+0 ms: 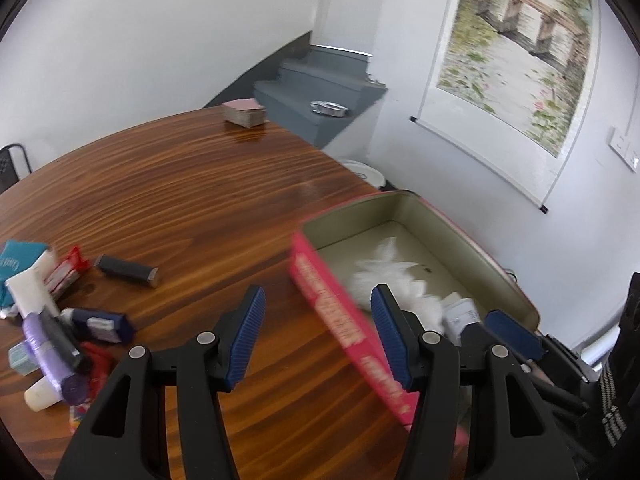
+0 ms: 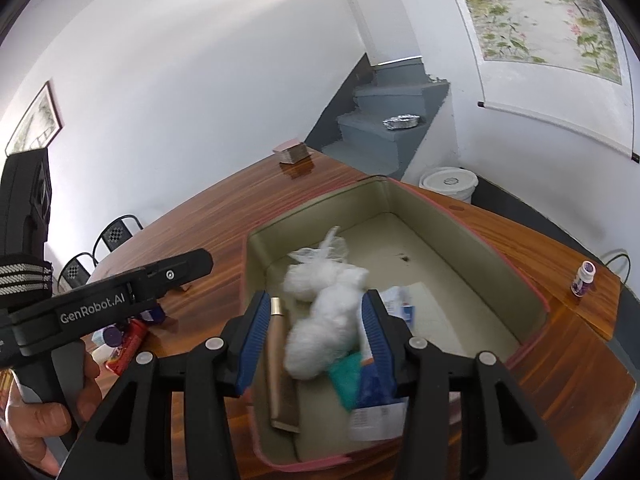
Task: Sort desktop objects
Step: 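Open both tools over the tin box and return to the pile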
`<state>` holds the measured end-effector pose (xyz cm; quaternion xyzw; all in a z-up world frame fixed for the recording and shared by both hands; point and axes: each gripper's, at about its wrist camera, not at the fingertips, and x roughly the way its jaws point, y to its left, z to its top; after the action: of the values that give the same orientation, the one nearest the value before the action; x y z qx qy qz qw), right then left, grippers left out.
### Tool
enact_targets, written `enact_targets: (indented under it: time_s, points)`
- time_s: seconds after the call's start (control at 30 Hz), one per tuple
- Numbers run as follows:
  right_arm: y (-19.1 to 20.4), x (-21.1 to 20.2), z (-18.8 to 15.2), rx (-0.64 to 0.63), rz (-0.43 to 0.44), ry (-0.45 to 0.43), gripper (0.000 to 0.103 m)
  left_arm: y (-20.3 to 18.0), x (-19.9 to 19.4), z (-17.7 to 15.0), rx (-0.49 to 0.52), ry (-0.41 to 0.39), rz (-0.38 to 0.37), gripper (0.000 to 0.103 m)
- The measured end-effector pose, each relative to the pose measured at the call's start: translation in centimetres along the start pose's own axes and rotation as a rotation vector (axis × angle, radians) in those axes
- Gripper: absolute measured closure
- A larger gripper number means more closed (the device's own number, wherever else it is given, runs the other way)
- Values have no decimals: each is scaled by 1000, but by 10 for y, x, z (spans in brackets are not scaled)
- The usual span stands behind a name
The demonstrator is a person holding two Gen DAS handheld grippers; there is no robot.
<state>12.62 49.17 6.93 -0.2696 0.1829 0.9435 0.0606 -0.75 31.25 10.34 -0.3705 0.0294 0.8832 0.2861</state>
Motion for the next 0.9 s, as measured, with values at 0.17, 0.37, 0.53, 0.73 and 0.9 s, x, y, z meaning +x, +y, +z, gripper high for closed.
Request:
enact_targets:
  time_s: [0.17, 0.37, 0.53, 0.73, 0.9]
  points:
    - [24, 2, -3, -38, 17, -5, 33, 35, -13, -8, -51, -4, 50, 44]
    - [57, 10, -9, -88, 51, 19, 32, 90, -33, -26, -106, -8, 124, 44]
    - [85, 20, -19, -127, 70, 49, 28, 140, -47, -49, -145, 14, 218, 44]
    - [116, 33, -31, -168, 95, 99, 27, 194, -64, -72, -210, 8, 255, 37]
    - [138, 38, -38, -206, 105, 117, 27, 213, -67, -79, -202, 18, 260, 37]
